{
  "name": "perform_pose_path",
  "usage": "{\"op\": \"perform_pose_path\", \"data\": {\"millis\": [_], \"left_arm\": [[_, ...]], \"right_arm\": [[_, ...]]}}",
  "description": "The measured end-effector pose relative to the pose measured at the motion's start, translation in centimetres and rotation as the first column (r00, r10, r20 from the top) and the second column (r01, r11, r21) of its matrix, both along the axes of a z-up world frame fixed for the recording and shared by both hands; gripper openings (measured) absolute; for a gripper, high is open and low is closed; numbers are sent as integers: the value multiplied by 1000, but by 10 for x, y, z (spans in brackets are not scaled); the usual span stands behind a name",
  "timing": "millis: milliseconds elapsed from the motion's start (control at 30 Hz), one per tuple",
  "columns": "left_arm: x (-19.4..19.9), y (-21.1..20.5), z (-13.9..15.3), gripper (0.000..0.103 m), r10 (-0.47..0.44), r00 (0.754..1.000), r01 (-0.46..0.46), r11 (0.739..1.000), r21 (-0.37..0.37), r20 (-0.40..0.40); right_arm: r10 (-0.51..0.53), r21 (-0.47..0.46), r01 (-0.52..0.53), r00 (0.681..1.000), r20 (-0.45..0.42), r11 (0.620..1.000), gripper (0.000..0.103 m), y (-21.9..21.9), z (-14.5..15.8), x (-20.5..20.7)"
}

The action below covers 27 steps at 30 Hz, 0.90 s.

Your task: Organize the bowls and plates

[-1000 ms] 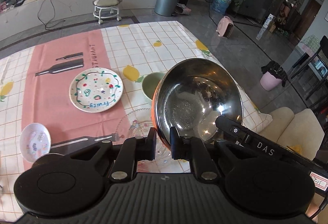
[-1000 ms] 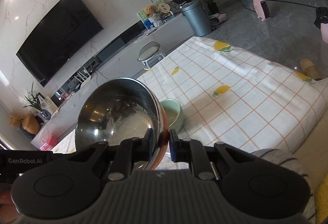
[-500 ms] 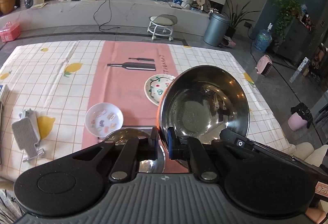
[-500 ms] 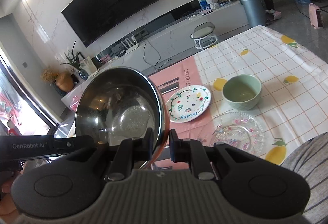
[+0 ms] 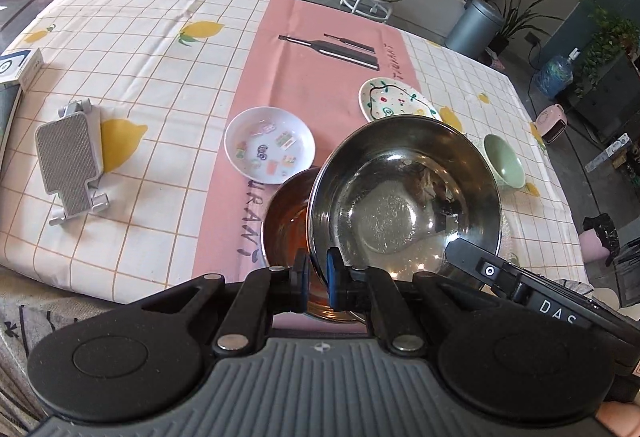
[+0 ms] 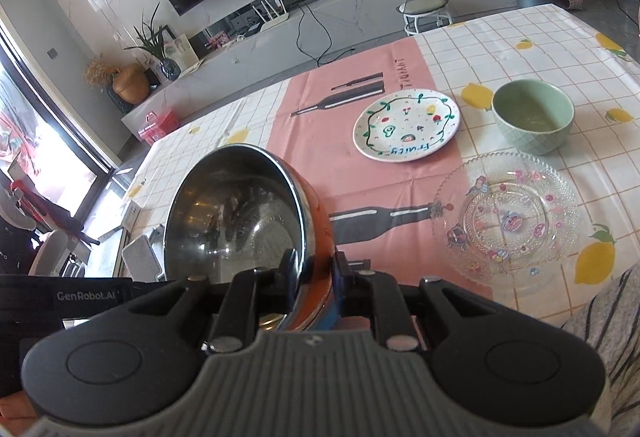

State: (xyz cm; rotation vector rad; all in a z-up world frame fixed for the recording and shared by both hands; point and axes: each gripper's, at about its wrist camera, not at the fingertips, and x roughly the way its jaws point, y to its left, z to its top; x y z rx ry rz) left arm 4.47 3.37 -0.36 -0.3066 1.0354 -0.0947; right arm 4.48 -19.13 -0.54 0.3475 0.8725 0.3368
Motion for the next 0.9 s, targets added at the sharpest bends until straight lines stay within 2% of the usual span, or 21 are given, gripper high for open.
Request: {"op": "perform_pose_path", "data": {"millis": [200, 400, 500, 533, 633, 667, 733, 900], "left_arm": [[2, 4, -8, 10, 2, 1000, -1, 1000, 24, -13], [4, 12, -17, 11, 14, 1000, -14, 1000, 23, -26], [3, 14, -18, 17, 1, 1000, -1, 1000, 8, 0], [3, 14, -18, 17, -7, 1000, 7, 1000, 17, 16], [0, 12, -15, 18, -15, 997, 12, 999, 48, 71], [0, 13, -16, 20, -12, 997, 8, 999, 54, 78], [2, 15, -19, 30, 4, 997, -9, 998, 56, 81], [6, 23, -31, 42, 29, 998, -31, 999, 44, 63]], "right_arm": [[37, -104, -37, 999, -2, 994, 17, 22, -12, 1], [63, -164, -62, 998, 0, 985, 17, 36, -20, 4], [85, -190, -79, 996, 19, 979, 30, 42, -22, 4], [98, -198, -89, 994, 40, 976, 40, 44, -21, 4], [102, -194, -84, 991, 86, 977, 44, 43, -17, 4], [98, -197, -78, 991, 91, 977, 47, 42, -18, 6], [87, -205, -66, 992, 93, 977, 47, 41, -21, 11], [53, -196, -46, 998, 34, 980, 47, 34, -40, 23]]}}
